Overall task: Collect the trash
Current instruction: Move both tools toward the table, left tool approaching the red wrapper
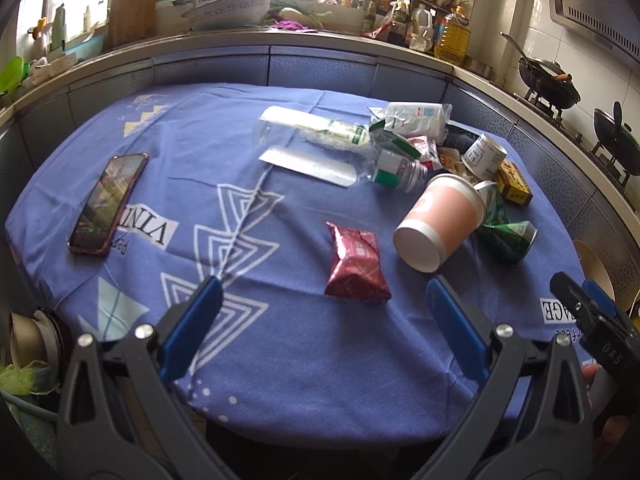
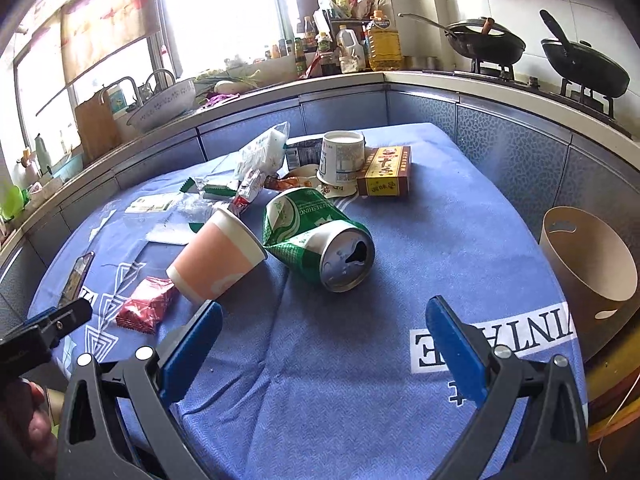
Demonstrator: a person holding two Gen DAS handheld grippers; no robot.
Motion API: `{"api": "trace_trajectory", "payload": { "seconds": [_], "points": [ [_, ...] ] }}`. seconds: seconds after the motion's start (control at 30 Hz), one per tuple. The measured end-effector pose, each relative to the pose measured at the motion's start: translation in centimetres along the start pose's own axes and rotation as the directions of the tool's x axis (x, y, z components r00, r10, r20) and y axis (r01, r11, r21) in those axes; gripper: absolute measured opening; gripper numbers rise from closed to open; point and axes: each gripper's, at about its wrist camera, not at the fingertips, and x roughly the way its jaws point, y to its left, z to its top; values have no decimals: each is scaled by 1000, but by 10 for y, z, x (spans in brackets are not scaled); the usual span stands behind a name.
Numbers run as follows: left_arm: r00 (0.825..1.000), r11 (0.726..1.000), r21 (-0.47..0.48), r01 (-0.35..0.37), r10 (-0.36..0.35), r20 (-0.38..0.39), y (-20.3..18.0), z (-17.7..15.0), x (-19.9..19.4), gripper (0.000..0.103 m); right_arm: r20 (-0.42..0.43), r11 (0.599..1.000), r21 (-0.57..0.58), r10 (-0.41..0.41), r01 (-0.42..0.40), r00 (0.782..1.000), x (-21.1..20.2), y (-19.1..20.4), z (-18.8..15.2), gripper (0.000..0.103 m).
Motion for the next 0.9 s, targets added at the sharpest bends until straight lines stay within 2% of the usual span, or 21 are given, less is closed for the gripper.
{"api": "trace_trajectory", "payload": {
  "seconds": [0.1,0.2,0.3,0.47,0.63,0.73,0.9],
  "points": [
    [1000,1000,-11,15,-15,4,0,-1,-2,98,-5,997,-17,80,-80,997,-2,4,-4,100],
    [1000,1000,24,-12,12,-1,-4,2,1,98,-23,995,-40,87,-88,996,0,8,-3,100],
    [998,996,59,-68,68,9,-3,14,8,98,-7,996,-49,70,-70,998,-1,9,2,100],
    [999,999,-5,-41,41,24,13,28,14,98,-5,995,-79,56,-56,998,-2,12,1,100],
    [998,997,25,-66,66,13,20,23,23,98,-11,995,-83,47,-48,999,1,11,1,100],
    [998,998,29,-62,62,-20,24,18,30,98,-63,996,-80,29,-34,998,11,12,1,100],
    [999,996,84,-28,30,-27,29,21,42,98,-65,990,-143,-13,4,998,23,23,11,100]
  ]
}}
